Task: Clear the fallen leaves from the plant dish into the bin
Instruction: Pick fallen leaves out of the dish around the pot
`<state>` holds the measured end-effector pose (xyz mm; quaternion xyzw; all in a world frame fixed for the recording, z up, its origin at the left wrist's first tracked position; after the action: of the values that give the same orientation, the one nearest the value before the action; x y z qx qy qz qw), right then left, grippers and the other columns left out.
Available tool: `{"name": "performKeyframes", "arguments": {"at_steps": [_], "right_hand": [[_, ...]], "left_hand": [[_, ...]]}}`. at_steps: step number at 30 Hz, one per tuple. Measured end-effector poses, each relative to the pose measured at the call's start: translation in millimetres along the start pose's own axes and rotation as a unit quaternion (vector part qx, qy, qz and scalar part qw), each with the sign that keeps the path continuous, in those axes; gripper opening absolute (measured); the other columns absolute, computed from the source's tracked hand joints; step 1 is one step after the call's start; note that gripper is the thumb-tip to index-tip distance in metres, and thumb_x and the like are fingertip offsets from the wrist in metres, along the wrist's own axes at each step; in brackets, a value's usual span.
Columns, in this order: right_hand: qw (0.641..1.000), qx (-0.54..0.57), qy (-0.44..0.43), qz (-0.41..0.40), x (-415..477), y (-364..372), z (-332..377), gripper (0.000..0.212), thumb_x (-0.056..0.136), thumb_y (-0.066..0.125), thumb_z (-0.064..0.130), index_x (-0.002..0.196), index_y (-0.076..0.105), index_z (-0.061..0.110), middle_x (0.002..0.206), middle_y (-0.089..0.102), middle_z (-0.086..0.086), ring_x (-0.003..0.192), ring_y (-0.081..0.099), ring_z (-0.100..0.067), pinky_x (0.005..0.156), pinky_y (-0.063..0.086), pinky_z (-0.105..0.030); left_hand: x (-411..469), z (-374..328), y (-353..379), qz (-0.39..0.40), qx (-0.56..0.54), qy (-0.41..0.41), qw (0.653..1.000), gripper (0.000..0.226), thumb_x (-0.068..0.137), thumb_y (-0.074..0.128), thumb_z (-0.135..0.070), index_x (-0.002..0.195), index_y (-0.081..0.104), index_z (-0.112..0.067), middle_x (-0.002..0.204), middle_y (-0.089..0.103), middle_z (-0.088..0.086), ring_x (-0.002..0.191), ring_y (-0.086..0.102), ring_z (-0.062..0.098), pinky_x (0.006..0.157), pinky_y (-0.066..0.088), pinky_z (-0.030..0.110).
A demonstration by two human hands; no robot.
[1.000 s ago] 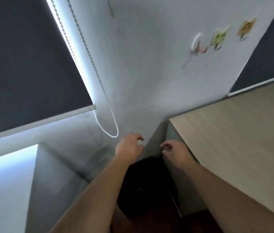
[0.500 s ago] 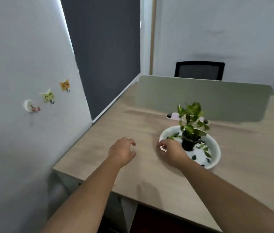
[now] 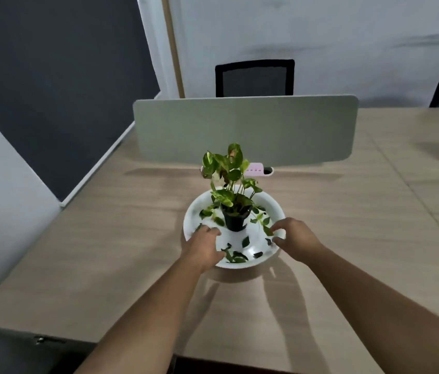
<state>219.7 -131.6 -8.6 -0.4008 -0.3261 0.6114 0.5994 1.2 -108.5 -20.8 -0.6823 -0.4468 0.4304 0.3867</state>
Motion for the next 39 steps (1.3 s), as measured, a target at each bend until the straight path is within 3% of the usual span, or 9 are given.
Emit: {"name": "performKeyframes", "arguments": {"at_steps": [6,10,15,19,23,29,34,37,39], "right_hand": [[0.995,-0.074,-0.003,0.067,47.3,29.6,-9.6,0.033,0.076,0.062,0.008,0.109,0.061,0.007,0.125,0.057,-0.012,0.106,0.058,-0.03,0.093,0.05,-0.037],[0.977,-0.168,-0.008,0.128,78.6,45.6,-10.5,0.047,0.079,0.055,0.0,0.125,0.05,0.007,0.145,0.037,-0.011,0.126,0.044,-0.032,0.098,0.048,-0.044],[0.949,-0.262,-0.051,0.166,106.2,62.6,-9.1,0.061,0.085,0.05,0.008,0.141,0.028,0.018,0.152,0.028,-0.009,0.137,0.03,-0.031,0.111,0.031,-0.045],[0.935,-0.296,-0.047,0.187,109.4,76.8,-16.6,0.063,0.087,0.045,0.016,0.145,0.018,0.022,0.157,0.019,-0.004,0.14,0.028,-0.025,0.117,0.005,-0.052],[0.95,-0.271,-0.027,0.149,104.8,76.1,-23.3,0.051,0.086,0.042,0.014,0.137,0.036,0.017,0.14,0.046,-0.006,0.128,0.045,-0.025,0.117,-0.002,-0.053],[0.957,-0.253,-0.052,0.131,84.4,78.0,-19.7,0.029,0.082,0.042,0.009,0.101,0.063,0.014,0.102,0.067,-0.005,0.104,0.06,-0.023,0.119,0.0,-0.047],[0.968,-0.226,-0.051,0.098,90.1,61.4,-12.8,0.039,0.08,0.046,0.0,0.112,0.061,0.017,0.114,0.064,-0.007,0.109,0.058,-0.025,0.119,0.014,-0.039],[0.97,-0.212,-0.031,0.113,99.3,58.1,-12.3,0.047,0.081,0.047,0.003,0.126,0.051,0.019,0.126,0.055,-0.009,0.113,0.054,-0.031,0.104,0.041,-0.04],[0.961,-0.234,-0.025,0.149,97.5,64.3,-7.7,0.043,0.083,0.046,0.009,0.124,0.05,0.019,0.122,0.055,-0.01,0.109,0.057,-0.031,0.095,0.046,-0.041]], "left_hand": [[35.2,-11.2,33.1,0.087,0.025,0.057,0.994,0.075,0.073,0.071,-0.04,0.138,0.035,-0.038,0.152,0.026,0.002,0.137,0.031,0.026,0.108,0.039,0.04],[55.0,-19.9,47.0,0.125,0.081,0.159,0.976,0.069,0.082,0.064,-0.028,0.14,0.031,-0.042,0.157,0.018,-0.009,0.14,0.028,0.024,0.107,0.04,0.042],[73.0,-23.1,58.4,0.135,0.122,0.243,0.953,0.05,0.085,0.058,-0.022,0.131,0.046,-0.037,0.151,0.03,-0.01,0.134,0.034,0.024,0.106,0.04,0.043],[82.0,-14.4,67.5,0.128,0.086,0.274,0.949,0.027,0.081,0.061,-0.02,0.106,0.064,-0.028,0.123,0.059,-0.007,0.116,0.051,0.022,0.091,0.05,0.039],[83.7,-7.4,68.0,0.126,0.057,0.235,0.962,0.025,0.081,0.062,-0.015,0.104,0.068,-0.016,0.112,0.065,0.002,0.108,0.058,0.024,0.09,0.051,0.038],[83.1,-2.6,68.0,0.117,0.041,0.193,0.973,0.024,0.084,0.058,-0.011,0.104,0.069,-0.012,0.108,0.064,0.007,0.102,0.06,0.027,0.089,0.05,0.037],[84.2,4.0,51.4,0.065,0.049,0.167,0.983,0.021,0.084,0.057,-0.018,0.102,0.067,-0.02,0.112,0.065,0.002,0.104,0.059,0.024,0.085,0.05,0.033],[85.7,17.9,45.9,0.076,0.061,0.135,0.986,0.057,0.076,0.068,-0.039,0.128,0.047,-0.032,0.134,0.05,-0.002,0.124,0.047,0.022,0.093,0.049,0.038],[84.1,17.9,48.1,0.12,0.072,0.131,0.981,0.079,0.07,0.072,-0.045,0.138,0.032,-0.037,0.145,0.036,-0.002,0.131,0.04,0.022,0.098,0.047,0.04]]}}
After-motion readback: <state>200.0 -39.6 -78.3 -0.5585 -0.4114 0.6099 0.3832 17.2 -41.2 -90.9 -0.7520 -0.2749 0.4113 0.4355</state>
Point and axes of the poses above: each hand's wrist, its own x-axis towards the middle knuckle, its own y-axis out of the palm, z = x × y, the point moved 3 cm from there along x, towards the middle knuckle
